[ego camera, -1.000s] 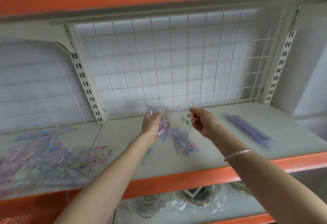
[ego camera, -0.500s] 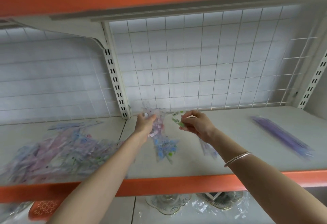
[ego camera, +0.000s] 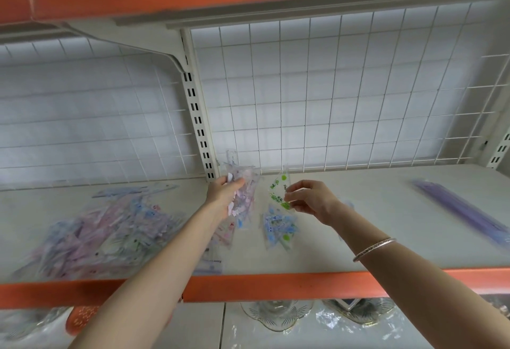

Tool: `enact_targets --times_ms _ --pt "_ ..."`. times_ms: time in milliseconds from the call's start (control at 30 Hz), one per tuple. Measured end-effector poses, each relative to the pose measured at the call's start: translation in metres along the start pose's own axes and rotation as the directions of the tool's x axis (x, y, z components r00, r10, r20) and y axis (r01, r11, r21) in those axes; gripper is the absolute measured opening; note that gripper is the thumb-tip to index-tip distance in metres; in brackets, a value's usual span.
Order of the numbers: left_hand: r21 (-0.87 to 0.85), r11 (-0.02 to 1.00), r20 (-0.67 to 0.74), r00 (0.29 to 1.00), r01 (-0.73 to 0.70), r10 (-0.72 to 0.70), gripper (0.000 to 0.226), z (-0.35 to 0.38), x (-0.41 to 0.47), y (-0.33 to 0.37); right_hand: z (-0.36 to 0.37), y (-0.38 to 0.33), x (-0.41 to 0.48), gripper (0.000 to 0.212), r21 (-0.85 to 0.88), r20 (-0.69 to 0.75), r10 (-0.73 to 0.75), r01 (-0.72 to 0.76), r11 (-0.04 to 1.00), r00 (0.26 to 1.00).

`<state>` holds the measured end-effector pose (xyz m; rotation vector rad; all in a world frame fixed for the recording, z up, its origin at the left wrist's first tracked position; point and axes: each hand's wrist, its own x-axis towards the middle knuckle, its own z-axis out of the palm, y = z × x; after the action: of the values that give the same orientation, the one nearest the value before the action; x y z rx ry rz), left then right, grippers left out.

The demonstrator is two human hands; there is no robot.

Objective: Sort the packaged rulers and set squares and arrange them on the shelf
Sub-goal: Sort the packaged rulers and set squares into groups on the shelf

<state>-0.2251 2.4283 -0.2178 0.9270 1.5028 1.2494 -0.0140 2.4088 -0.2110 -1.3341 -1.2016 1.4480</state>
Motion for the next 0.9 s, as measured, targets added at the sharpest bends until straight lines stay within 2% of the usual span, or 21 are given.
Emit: enact_targets --times_ms 67,100,133,267,400,567,700,900 --pt "0.007 1.000 -0.012 1.000 -0.021 0.021 0.050 -0.002 -0.001 -0.001 0.001 0.000 -0.002 0.016 0.004 0.017 0.012 -0.012 1.000 1.000" --pt "0.017 0.999 -0.017 0.999 -0.039 0.039 0.060 -0.002 0.000 -0.003 0.001 0.000 -0.003 0.016 0.007 0.022 0.016 -0.016 1.000 1.000" --pt "0.038 0.998 -0.026 0.998 -0.059 0.060 0.061 -0.001 -0.002 -0.003 0.002 0.000 -0.004 0.016 0.010 0.024 0.019 -0.020 1.000 1.000" --pt "0.185 0.965 -0.032 0.981 -0.184 0.193 0.015 0.002 -0.013 -0.002 0.003 0.003 -0.006 0.012 0.014 0.009 0.035 -0.035 0.999 0.999" --pt "0.233 0.938 -0.029 0.963 -0.255 0.269 0.014 0.006 -0.017 -0.005 0.003 0.006 -0.009 0.016 0.005 -0.019 0.050 -0.050 0.999 0.999" --pt "0.212 0.940 -0.007 0.961 -0.268 0.276 0.018 0.006 -0.020 -0.007 -0.001 0.007 -0.014 0.015 0.006 -0.026 0.057 -0.057 0.998 0.998" --pt "0.197 0.938 0.005 0.957 -0.284 0.289 0.009 0.006 -0.023 -0.005 -0.001 0.008 -0.018 0.016 -0.002 -0.001 0.063 -0.063 0.998 0.998" --pt "0.189 0.932 -0.007 0.949 -0.308 0.314 0.014 0.006 -0.025 -0.001 0.001 0.012 -0.020 0.014 -0.012 -0.001 0.080 -0.080 0.997 0.997"
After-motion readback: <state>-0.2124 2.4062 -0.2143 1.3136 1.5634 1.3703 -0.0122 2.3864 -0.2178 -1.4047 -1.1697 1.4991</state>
